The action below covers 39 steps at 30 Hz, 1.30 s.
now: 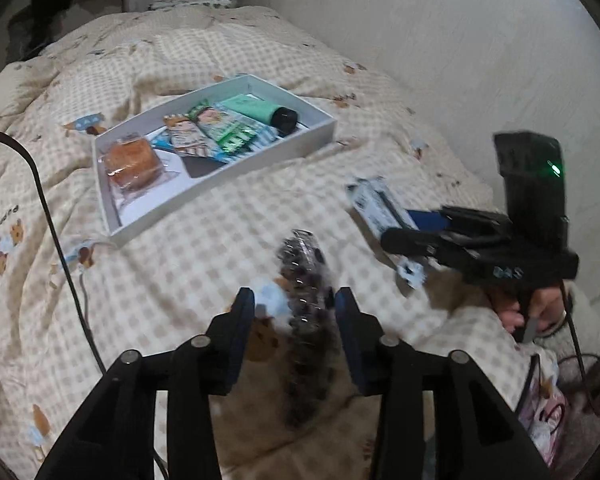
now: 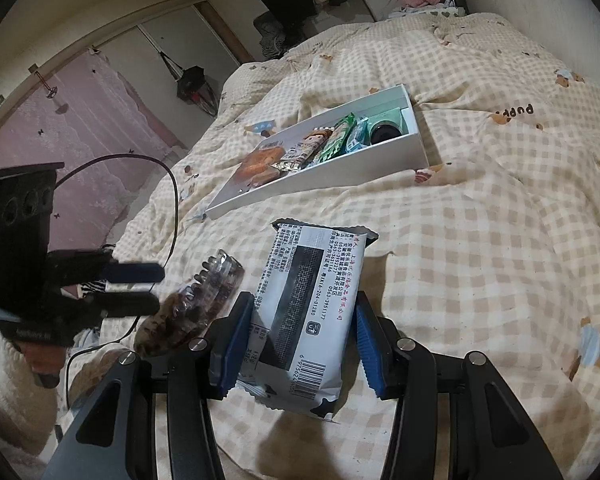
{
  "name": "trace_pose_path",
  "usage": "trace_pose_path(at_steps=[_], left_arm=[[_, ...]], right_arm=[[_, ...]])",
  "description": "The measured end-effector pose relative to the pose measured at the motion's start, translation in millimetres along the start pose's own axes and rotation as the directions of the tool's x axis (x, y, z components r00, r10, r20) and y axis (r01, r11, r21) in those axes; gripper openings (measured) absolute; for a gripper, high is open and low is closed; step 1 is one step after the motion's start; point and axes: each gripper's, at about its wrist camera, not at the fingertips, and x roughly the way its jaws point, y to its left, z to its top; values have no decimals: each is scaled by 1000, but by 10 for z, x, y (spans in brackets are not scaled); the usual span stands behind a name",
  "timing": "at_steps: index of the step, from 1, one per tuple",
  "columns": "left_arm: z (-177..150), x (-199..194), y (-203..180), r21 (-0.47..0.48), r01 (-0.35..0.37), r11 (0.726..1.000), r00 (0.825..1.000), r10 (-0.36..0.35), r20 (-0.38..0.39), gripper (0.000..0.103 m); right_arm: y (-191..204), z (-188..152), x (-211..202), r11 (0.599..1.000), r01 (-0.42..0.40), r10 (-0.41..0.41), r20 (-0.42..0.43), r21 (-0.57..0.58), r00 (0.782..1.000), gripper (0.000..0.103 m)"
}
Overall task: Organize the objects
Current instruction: 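Grasp the hair claw clip with the left gripper while the right grasps the white wrapped bar, then carry the hair clip and wrapped bar with both grippers over the white box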
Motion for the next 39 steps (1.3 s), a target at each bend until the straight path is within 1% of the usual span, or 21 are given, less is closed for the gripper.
trace_pose_path(at_steps=[1,3,5,7,10,11,12,13,14,16,19,23,26,28,29,33,37,39], left_arm=[[23,34,25,-17,15,1000,1000,-15,-5,48],[41,107,40,-33,50,998,998,-51,-24,52],[49,214,-9,-18,46,999,997,-47,-57,54],[12,308,-89,18,27,999,995,-26,-94,54],[-105,388,-205,85,66,994,988,-53,-145,54],[-145,399,-230,108,59,992,988,-43,-147,54],[-181,406,-247,130,41,991,989,-22,-144,47],[-217,409,-254,146,7,989,991,13,-134,40],[-235,414,-243,148,-11,989,991,30,-129,34],[-248,425,-222,126,-8,992,993,23,-118,34],[-288,501,-236,108,-32,994,995,42,-93,35],[-305,518,-218,50,-56,997,996,59,-61,34],[-299,425,-221,31,-87,996,996,88,-11,34],[-284,341,-209,19,-118,993,993,117,32,34],[-272,318,-196,9,-122,993,992,121,45,34],[-242,219,-106,-44,-114,993,990,117,82,33],[-201,133,-38,-87,-70,994,988,81,130,33],[-176,125,-19,-120,-40,992,989,57,140,33]], right_arm=[[0,-3,-3,1000,-1,1,1,1,1000,50],[0,-6,-3,1000,-1,1,0,1,1000,50],[-2,-6,-8,1000,0,0,1,1,1000,50],[-5,-10,-10,1000,0,0,3,2,1000,50],[-16,-6,2,1000,-4,4,0,6,1000,50],[-16,-6,0,1000,-4,4,-1,7,1000,50],[-19,-5,-1,1000,-5,5,0,9,1000,50],[-19,-3,-4,1000,-6,6,1,9,1000,50],[-16,-4,-7,1000,-6,6,1,9,1000,50],[-16,-5,-8,1000,-5,5,0,9,1000,50],[-18,-6,-8,1000,-6,6,0,9,1000,50],[-15,-8,-19,1000,-9,9,5,7,1000,50],[7,-11,-42,1000,-21,21,19,-4,1000,50],[48,-20,-65,999,-34,35,31,-25,999,50],[75,-25,-80,999,-33,34,37,-37,999,50],[166,-36,-100,997,-21,25,44,-78,999,50],[219,-40,-110,995,-5,10,48,-101,999,50],[217,-44,-108,995,1,4,50,-102,999,50]])
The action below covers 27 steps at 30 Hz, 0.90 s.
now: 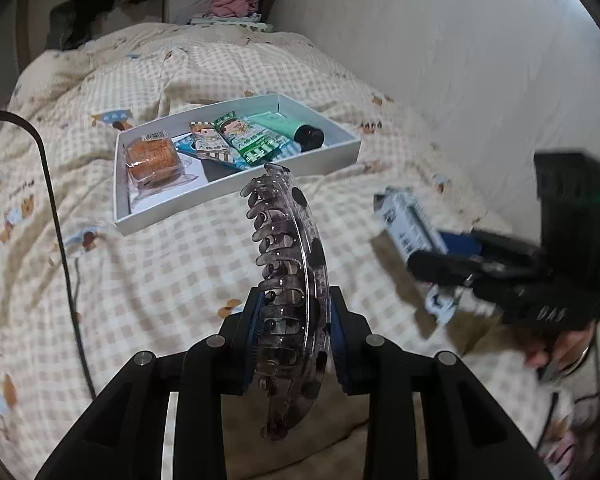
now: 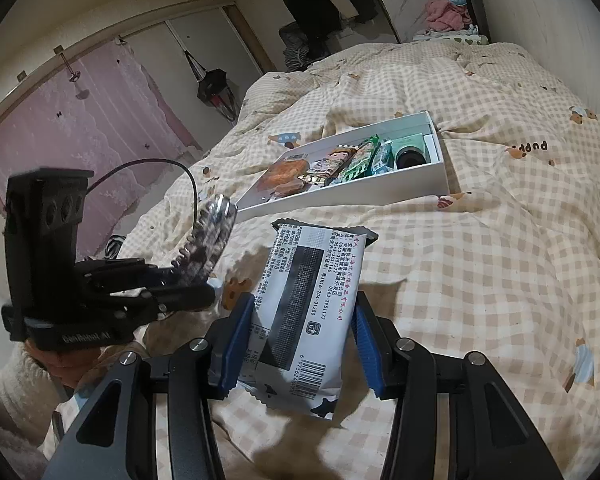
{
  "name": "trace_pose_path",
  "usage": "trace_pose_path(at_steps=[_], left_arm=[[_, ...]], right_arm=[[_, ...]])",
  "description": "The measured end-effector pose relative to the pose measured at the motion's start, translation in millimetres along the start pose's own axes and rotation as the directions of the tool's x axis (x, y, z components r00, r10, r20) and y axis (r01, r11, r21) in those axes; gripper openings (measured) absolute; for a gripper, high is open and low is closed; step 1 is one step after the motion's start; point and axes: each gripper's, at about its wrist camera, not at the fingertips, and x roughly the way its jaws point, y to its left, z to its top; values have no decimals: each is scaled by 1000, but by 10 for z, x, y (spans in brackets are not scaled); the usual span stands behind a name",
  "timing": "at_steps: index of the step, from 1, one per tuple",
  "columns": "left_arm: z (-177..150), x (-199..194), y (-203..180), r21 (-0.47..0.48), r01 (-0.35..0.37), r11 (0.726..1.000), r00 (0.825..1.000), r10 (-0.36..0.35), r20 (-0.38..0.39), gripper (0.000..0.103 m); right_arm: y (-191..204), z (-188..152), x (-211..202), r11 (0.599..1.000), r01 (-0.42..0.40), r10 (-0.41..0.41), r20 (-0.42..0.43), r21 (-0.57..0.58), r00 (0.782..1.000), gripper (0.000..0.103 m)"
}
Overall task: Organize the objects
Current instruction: 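Carry the hair clip and wrapped bar with both grippers over the white box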
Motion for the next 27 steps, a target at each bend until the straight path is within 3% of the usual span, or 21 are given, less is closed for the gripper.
trace_pose_path(at_steps=[6,12,27], left_arm=[[5,-5,-40,-1,-7,1000,1000,7,16,33],[-7,-19,-82,20,-100,995,993,99,59,33],[7,-75,-83,35,-117,993,990,113,89,33]], right_arm=[[76,-8,-52,999,-12,13,33,-42,999,50],[80,-13,-216,999,-8,14,121,-50,993,50],[142,26,-152,997,10,-4,76,-80,997,50]])
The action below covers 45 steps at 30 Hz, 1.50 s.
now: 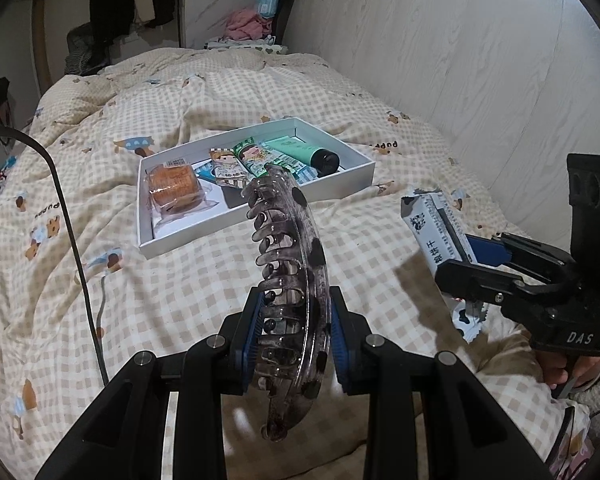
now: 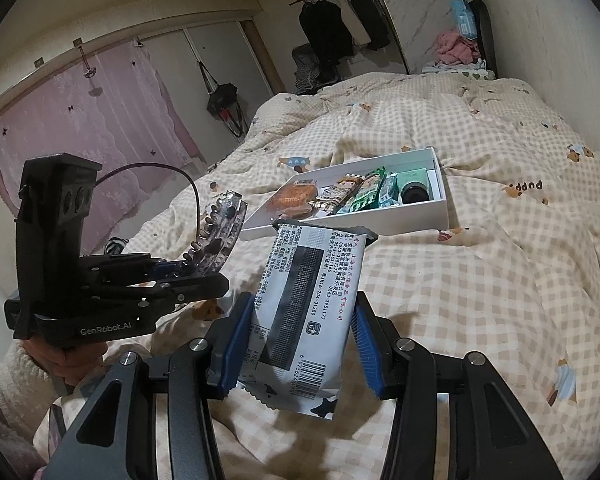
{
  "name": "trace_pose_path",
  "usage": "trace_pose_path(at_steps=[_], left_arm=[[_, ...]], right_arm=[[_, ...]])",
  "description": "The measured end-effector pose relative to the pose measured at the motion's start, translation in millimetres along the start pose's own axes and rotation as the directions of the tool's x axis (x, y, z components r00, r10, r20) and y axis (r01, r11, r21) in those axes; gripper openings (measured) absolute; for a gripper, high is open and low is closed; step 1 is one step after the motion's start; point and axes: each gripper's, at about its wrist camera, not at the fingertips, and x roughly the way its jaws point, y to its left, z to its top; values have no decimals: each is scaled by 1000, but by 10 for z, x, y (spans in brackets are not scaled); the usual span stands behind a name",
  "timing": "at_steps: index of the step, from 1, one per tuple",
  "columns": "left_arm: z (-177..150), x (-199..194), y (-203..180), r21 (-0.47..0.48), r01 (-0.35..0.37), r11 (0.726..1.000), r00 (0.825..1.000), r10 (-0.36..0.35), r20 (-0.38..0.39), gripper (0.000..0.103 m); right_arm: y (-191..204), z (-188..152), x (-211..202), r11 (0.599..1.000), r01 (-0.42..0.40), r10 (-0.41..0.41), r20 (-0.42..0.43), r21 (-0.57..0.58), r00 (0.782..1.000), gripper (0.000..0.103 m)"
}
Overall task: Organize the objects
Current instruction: 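Carry the hair clip and wrapped bar with both grippers over the white box, then lower the clip and bar into the white box and open both grippers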
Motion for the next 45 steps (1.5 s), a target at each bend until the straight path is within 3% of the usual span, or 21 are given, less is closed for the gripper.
trace_pose_path(at_steps=[3,8,11,14,17,21,23,25,28,30,33,38,44,45], left_arm=[[47,-1,20,-9,-3,1000,1000,3,5,34],[234,-52,102,-35,-31,999,998,32,51,33],[371,-94,146,-50,-25,998,995,29,91,33],[472,-78,155,-46,-80,996,984,86,156,34],[586,18,244,-98,-61,993,981,78,178,34],[757,162,373,-158,-85,984,965,121,234,34],[762,218,427,-181,-107,978,930,163,330,34],[797,340,493,-237,-210,949,904,280,324,34],[817,530,585,-268,-148,952,930,226,289,34],[821,659,588,-263,-191,946,928,262,266,34],[801,870,619,-265,-188,946,946,247,209,34],[731,1040,553,-232,-250,940,940,294,176,34],[728,1022,549,-232,-254,939,940,296,169,35],[739,1015,566,-238,-250,939,943,292,160,40]], right_arm=[[-15,75,116,999,-35,35,-78,2,996,50],[-113,348,141,996,-79,82,-80,42,993,50],[-140,537,145,991,-126,129,-53,55,990,50],[-143,706,192,986,-163,163,0,37,987,50],[-200,829,246,965,-261,256,101,37,961,50],[-256,978,490,981,-193,188,165,16,968,50],[-290,1048,699,994,-104,101,165,11,981,50],[-357,1091,886,998,-54,50,142,25,989,50],[-436,1088,1091,999,17,-20,99,28,995,50],[-487,1060,1180,998,49,-52,84,35,995,50],[-523,1014,1284,995,89,-91,76,33,993,50],[-510,946,1456,989,149,-149,29,3,988,50],[-480,933,1496,987,160,-159,17,-16,987,50],[-482,942,1506,985,173,-173,11,-15,985,50]])
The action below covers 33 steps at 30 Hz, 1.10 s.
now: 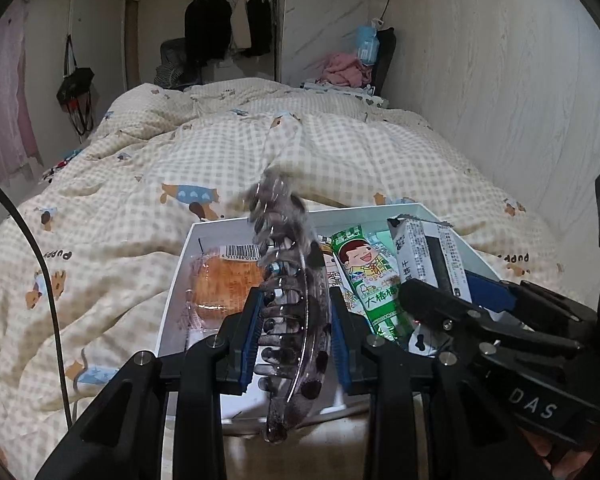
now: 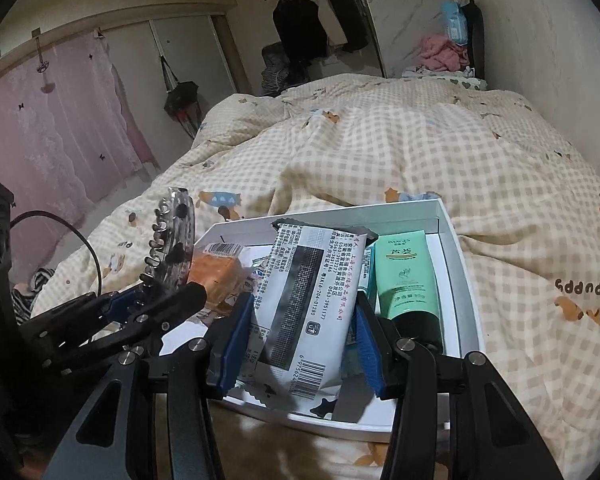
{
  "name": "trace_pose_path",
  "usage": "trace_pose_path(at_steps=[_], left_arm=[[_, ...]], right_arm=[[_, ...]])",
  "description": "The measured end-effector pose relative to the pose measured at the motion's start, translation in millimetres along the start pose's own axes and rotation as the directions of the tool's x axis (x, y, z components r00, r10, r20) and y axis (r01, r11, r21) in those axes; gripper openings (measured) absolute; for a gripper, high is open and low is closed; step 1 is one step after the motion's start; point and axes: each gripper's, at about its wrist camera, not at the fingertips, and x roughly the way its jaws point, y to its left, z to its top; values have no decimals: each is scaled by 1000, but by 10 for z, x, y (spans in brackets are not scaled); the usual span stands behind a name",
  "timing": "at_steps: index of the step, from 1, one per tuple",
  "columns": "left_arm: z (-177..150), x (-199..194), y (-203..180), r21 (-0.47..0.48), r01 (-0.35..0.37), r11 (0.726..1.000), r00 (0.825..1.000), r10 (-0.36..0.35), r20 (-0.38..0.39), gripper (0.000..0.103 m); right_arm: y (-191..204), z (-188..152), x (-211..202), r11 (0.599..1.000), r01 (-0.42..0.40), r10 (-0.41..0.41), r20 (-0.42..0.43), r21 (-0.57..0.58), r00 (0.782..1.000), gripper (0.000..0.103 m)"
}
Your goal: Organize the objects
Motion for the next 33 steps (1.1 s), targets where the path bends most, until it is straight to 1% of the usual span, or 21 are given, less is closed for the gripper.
trace_pose_path(at_steps=[1,2,3,4,5,7,13,14,15,16,17,19,20,21,22,23,24,26,28,30,33], left_arm=[[51,1,22,-7,3,1000,1000,-3,-10,44],[66,-17,41,-17,4,1000,1000,-4,-13,50],[89,-50,75,-33,6,999,1000,-7,-9,56],[119,-125,114,-56,21,998,1000,-20,7,61],[146,-170,159,-70,34,997,999,-32,21,69],[213,-308,213,-78,62,995,997,-58,50,71],[330,-787,189,2,64,998,994,-63,92,77],[328,-864,184,19,66,998,993,-68,98,77],[310,-968,188,40,75,996,991,-79,109,78],[303,-1033,213,53,83,995,989,-89,118,78],[279,-1108,225,65,93,994,987,-101,128,79],[225,-1235,264,67,101,993,984,-110,140,81],[187,-1277,284,43,83,996,984,-89,153,83],[106,-1327,312,-30,33,999,982,-27,184,86],[22,-1352,321,-85,7,996,978,11,207,87],[-75,-1355,318,-123,3,992,973,25,228,90],[-144,-1342,316,-132,13,991,972,18,235,97],[-226,-1254,302,-121,32,992,979,-6,203,101],[-232,-1182,286,-109,33,993,986,-14,169,102],[-250,-1178,220,-79,38,996,984,-24,178,102],[-298,-1194,66,-10,43,999,982,-40,186,102]], right_arm=[[5,10,-20,1000,22,-22,8,2,1000,51],[-5,33,-46,1000,28,-28,25,5,999,56],[-11,55,-98,1000,11,-12,43,8,999,60],[-23,84,-156,1000,-7,6,58,12,998,67],[-29,115,-222,1000,-20,19,76,13,997,73],[-9,176,-336,999,-38,37,92,5,995,73],[198,286,-853,993,-89,98,114,-78,989,73],[235,279,-941,992,-86,96,112,-90,989,76],[278,269,-1040,991,-74,86,112,-110,990,82],[327,244,-1178,988,-66,85,127,-143,988,94],[358,217,-1286,984,-68,92,144,-166,985,96],[394,132,-1521,978,-86,120,177,-189,977,96],[375,73,-1623,980,-98,131,192,-173,973,98],[357,19,-1676,982,-105,137,206,-156,969,103],[336,-73,-1724,983,-119,149,228,-138,962,103],[332,-157,-1736,983,-128,157,233,-134,960,103],[326,-247,-1729,982,-130,159,234,-136,959,103],[294,-376,-1681,980,-143,171,228,-135,958,103],[223,-437,-1706,977,-181,204,256,-114,945,103],[161,-458,-1723,975,-201,219,279,-91,935,103],[149,-450,-1731,978,-190,205,278,-80,938,103]])
